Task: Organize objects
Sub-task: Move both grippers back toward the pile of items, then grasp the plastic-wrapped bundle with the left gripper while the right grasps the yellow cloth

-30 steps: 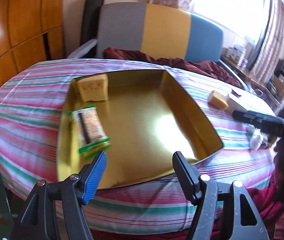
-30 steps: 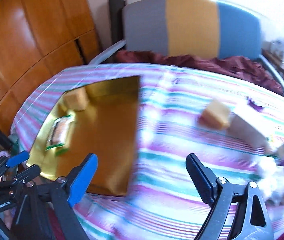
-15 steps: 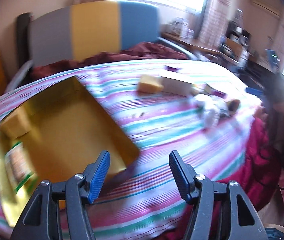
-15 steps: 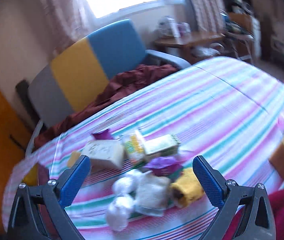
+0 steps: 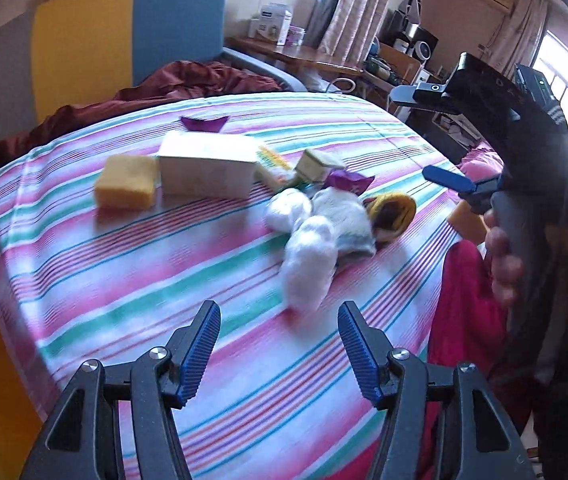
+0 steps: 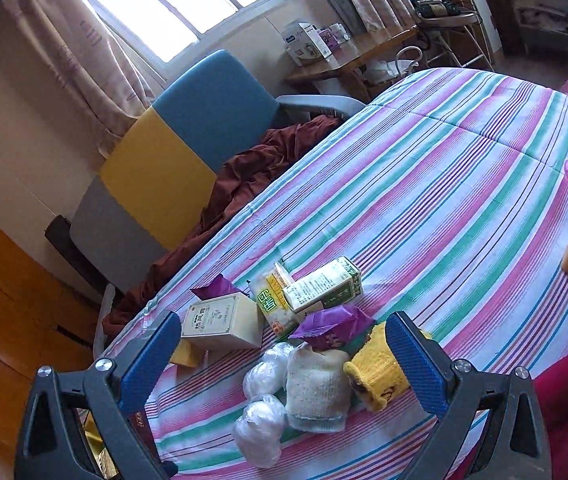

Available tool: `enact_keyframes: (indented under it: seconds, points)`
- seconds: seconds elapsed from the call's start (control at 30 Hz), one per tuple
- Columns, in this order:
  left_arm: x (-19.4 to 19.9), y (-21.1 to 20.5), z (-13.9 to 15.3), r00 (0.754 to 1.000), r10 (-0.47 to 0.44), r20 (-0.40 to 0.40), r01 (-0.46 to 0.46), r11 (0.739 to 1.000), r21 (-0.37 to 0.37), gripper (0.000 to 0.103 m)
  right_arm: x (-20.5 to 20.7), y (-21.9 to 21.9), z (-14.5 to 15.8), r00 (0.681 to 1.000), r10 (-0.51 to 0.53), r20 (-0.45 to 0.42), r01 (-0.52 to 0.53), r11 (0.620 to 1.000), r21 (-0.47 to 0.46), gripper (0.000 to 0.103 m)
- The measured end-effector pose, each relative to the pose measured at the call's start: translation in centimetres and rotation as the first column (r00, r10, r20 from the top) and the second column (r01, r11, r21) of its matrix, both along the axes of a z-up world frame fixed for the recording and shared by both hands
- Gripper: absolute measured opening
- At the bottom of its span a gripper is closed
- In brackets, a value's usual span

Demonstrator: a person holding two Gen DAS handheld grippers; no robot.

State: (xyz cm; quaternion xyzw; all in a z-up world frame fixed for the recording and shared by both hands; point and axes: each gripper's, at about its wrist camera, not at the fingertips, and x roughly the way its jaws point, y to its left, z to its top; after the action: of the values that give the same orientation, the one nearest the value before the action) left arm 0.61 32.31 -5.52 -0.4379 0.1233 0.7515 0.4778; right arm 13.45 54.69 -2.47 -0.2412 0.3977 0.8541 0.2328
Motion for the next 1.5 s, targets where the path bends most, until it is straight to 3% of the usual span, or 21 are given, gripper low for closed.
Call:
enact_keyframes:
  seconds: [0.3,0.37,0.4,0.53,0.73,0.9,1.07,1.27,1.4,1.5]
  points:
    - [-0.6,6.8,-2.8,0.999,-0.044,0.008,0.044,0.998,-0.038,0.062,0.7,0.7,-0.3,0.999,-0.019,-0.046,0.017,0.999,-0.042,0.103]
    - [-1.2,7.6,-4.4,0.998,-0.037,0.046,0.040,0.996,-0.075,0.047,1.0,1.0,-0.4,0.998,-0.034,-0.059,0.031,0.998,-0.059,0.103]
    - [-1.5,7.5,-5.1,0.998,-0.027,0.063,0.033,0.996,-0.089,0.035,1.2,1.2,-0.5,0.997,-0.045,-0.061,0.041,0.997,-0.070,0.103]
    - [-1.7,5.2,-5.2,0.997,-0.005,0.080,0.007,1.000,-0.024,0.033,1.8,2.0,-1.0,0.993,-0.096,-0.070,0.088,0.990,-0.113,0.103]
    - [-0.6,-0.6,-5.2,0.999,0.048,0.005,-0.048,0.999,0.006,0.033,1.8,2.4,-1.5,0.992,-0.121,-0.044,0.115,0.984,-0.135,0.103]
    - [0.3,-3.6,-5.6,0.997,0.062,-0.037,-0.061,0.998,0.034,0.033,1.0,2.4,-1.9,0.991,-0.125,0.040,0.129,0.984,-0.126,0.103]
    - [1.4,-3.0,-6.1,0.994,0.055,-0.095,-0.052,0.998,0.031,0.033,-0.2,2.8,-3.7,0.962,-0.147,0.232,0.181,0.974,-0.137,0.103]
    - [0.7,-3.3,-5.8,0.995,0.048,-0.088,-0.044,0.998,0.049,0.033,-0.8,3.3,-4.9,0.943,-0.128,0.306,0.188,0.966,-0.176,0.103]
    - [0.6,-3.5,-5.8,0.996,0.048,-0.074,-0.043,0.997,0.060,0.033,-1.6,2.9,-5.0,0.930,-0.098,0.353,0.159,0.976,-0.149,0.102]
    - [0.6,-3.6,-5.8,0.996,0.044,-0.073,-0.040,0.997,0.063,0.034,-1.9,2.6,-5.1,0.927,-0.082,0.366,0.142,0.980,-0.138,0.096]
